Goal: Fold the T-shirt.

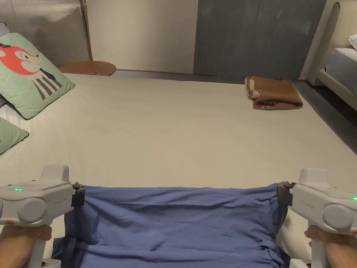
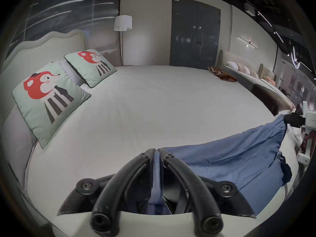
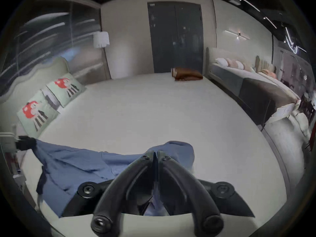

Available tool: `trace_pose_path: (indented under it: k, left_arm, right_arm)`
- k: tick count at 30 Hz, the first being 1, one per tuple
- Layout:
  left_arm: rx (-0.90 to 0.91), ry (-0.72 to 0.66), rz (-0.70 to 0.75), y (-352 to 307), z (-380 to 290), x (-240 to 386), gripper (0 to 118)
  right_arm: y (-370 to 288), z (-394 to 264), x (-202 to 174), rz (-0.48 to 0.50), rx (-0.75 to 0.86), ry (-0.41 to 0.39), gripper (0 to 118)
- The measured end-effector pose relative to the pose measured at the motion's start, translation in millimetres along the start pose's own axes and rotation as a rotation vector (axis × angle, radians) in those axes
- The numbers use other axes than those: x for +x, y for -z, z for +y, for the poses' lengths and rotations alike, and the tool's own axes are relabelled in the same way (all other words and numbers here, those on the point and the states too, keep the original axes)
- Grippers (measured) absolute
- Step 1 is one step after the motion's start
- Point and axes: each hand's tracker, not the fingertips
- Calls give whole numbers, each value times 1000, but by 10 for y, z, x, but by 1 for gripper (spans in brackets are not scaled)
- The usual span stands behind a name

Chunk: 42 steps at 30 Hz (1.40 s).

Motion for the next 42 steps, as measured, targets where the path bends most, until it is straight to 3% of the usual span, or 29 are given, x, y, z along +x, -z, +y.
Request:
trace_pose_path:
  k: [7, 12, 21, 24, 29, 30, 31, 33, 34, 35, 38, 42]
  left_arm:
    - [-32, -41, -1, -413, -446, -175, 1]
    - [-80, -75, -14, -603, -944, -273, 1]
    - [-201, -73, 10, -532, -1583, -282, 1]
    - [-228, 1, 43, -481, -1658, -222, 1]
    - [-224, 8, 62, -449, -1630, -206, 6]
    - [-230, -26, 54, -473, -1585, -218, 15]
    - [-219, -82, 39, -516, -1523, -230, 43]
    - [-163, -163, -22, -613, -1377, -234, 96]
    - [-117, -191, -60, -677, -1279, -214, 110]
    - [-62, -211, -92, -755, -1185, -187, 107]
    - [120, -185, -98, -1027, -813, 14, 108]
    - [422, -120, -95, -1445, -441, 348, 108]
  right_arm:
    - [-795, -490, 25, 80, 20, 61, 3]
    - [-1033, -976, 12, 70, -7, 76, 3]
    - [-887, -1783, 65, -71, -159, 102, 3]
    - [-782, -1904, 77, -126, -216, 86, 3]
    - [-752, -1914, 37, -137, -213, 75, 6]
    - [-786, -1854, 6, -139, -214, 79, 12]
    - [-844, -1781, -39, -141, -207, 79, 30]
    - [-977, -1599, -138, -136, -111, 55, 82]
    - [-1025, -1478, -198, -113, -63, 43, 110]
    - [-1063, -1362, -258, -97, -28, 34, 117]
    - [-1239, -992, -532, -56, 147, -8, 117]
    - [-1429, -609, -859, -72, 344, -77, 117]
